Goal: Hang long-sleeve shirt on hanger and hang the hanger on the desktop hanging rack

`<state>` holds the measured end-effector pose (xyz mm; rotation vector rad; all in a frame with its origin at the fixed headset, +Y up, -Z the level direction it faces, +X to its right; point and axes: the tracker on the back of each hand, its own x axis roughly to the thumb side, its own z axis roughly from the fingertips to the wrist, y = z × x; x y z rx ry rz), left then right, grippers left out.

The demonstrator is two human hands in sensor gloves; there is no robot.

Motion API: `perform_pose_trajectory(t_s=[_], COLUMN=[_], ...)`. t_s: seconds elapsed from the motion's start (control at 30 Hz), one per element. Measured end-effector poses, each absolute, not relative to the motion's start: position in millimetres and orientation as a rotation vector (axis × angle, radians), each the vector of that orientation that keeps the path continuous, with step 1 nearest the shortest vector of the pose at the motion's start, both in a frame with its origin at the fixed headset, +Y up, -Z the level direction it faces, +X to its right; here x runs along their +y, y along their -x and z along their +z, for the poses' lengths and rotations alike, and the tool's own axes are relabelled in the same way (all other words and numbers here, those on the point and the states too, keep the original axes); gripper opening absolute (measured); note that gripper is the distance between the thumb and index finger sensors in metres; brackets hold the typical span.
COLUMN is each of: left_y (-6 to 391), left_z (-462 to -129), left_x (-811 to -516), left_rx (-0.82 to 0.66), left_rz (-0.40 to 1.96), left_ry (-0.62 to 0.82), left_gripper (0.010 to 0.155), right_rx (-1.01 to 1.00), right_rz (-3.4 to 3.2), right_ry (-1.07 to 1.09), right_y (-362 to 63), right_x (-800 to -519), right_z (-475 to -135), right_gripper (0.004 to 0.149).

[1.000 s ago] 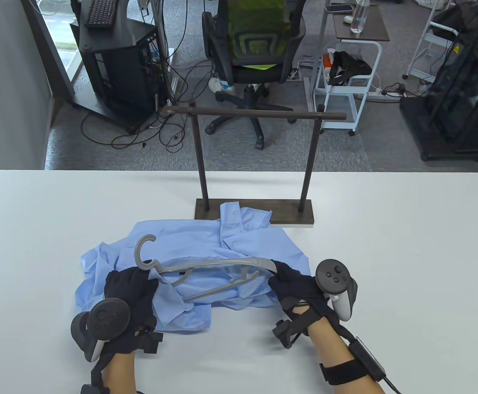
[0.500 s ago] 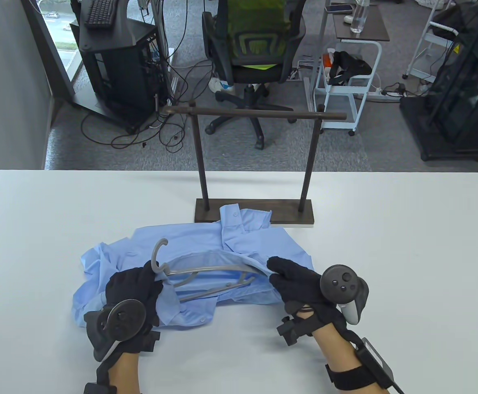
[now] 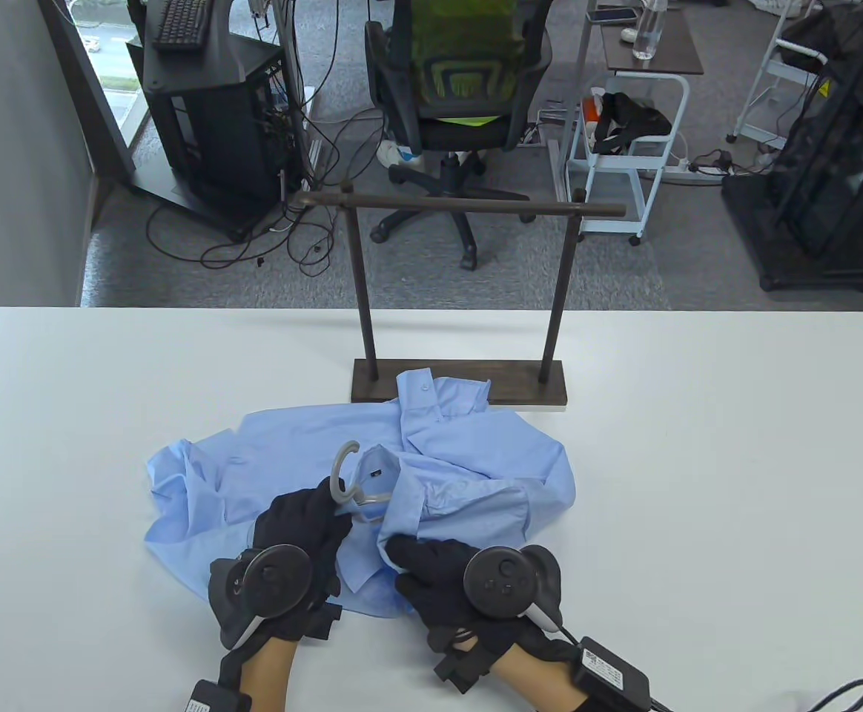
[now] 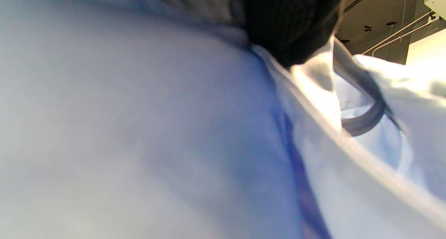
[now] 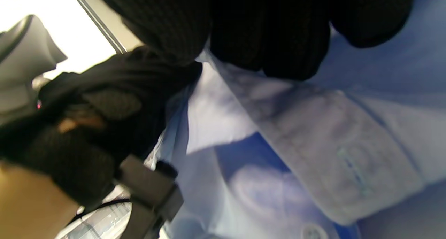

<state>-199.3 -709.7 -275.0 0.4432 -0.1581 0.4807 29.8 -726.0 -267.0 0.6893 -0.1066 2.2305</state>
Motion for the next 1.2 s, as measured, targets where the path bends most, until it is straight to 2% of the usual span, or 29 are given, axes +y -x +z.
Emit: perform_pose_trajectory(t_s=[0.17, 0.23, 0.3, 0.33, 0.43, 0.5, 0.53, 0.57, 0.63, 0.7, 0.77, 0.83, 1.0, 1.2], left_y=[196, 197, 198, 198, 198, 198, 198, 198, 197, 195, 192, 193, 207, 224], left_z=[-275, -275, -276, -276, -276, -276, -275, -275, -275, -274, -273, -273, -272, -259], left_x=[-713, -713, -713, -713, -713, -712, -712, -712, -711, -710, -708, -708, -704, -689], left_rx=[-0.195, -0.202, -0.207, -0.208, -0.21, -0.215, -0.217, -0.221, -0.231, -0.244, -0.257, -0.254, -0.225, -0.198], left_rz=[0.474, 0.473, 0.47, 0.468, 0.474, 0.47, 0.47, 0.473, 0.483, 0.492, 0.449, 0.433, 0.521, 0.615], left_ry=[-0.418, -0.414, -0.413, -0.412, -0.411, -0.413, -0.414, -0.417, -0.421, -0.425, -0.43, -0.421, -0.435, -0.569], left_gripper=[0.059, 0.059, 0.059, 0.059, 0.059, 0.059, 0.059, 0.059, 0.059, 0.059, 0.06, 0.061, 0.07, 0.076], right_rx=[0.007, 0.122, 0.137, 0.075, -0.324, -0.563, -0.565, -0.477, -0.363, -0.274, -0.322, -0.389, -0.443, -0.529], right_rz=[2.229, 2.187, 2.104, 2.095, 2.122, 2.223, 2.308, 2.455, 2.488, 2.407, 2.377, 2.412, 2.392, 2.339], right_ry=[-0.769, -0.833, -0.931, -0.925, -0.821, -0.701, -0.662, -0.571, -0.584, -0.633, -0.624, -0.614, -0.559, -0.424], right_y=[-24, -28, -40, -47, -80, -99, -105, -111, -110, -102, -95, -94, -109, -134], right_x=[-734, -728, -704, -694, -660, -652, -653, -662, -679, -697, -705, -706, -698, -677], right_z=[-268, -270, -270, -270, -272, -277, -282, -289, -298, -305, -307, -307, -310, -321], right_gripper=[0.058, 0.06, 0.055, 0.052, 0.046, 0.047, 0.051, 0.058, 0.063, 0.061, 0.056, 0.05, 0.048, 0.047])
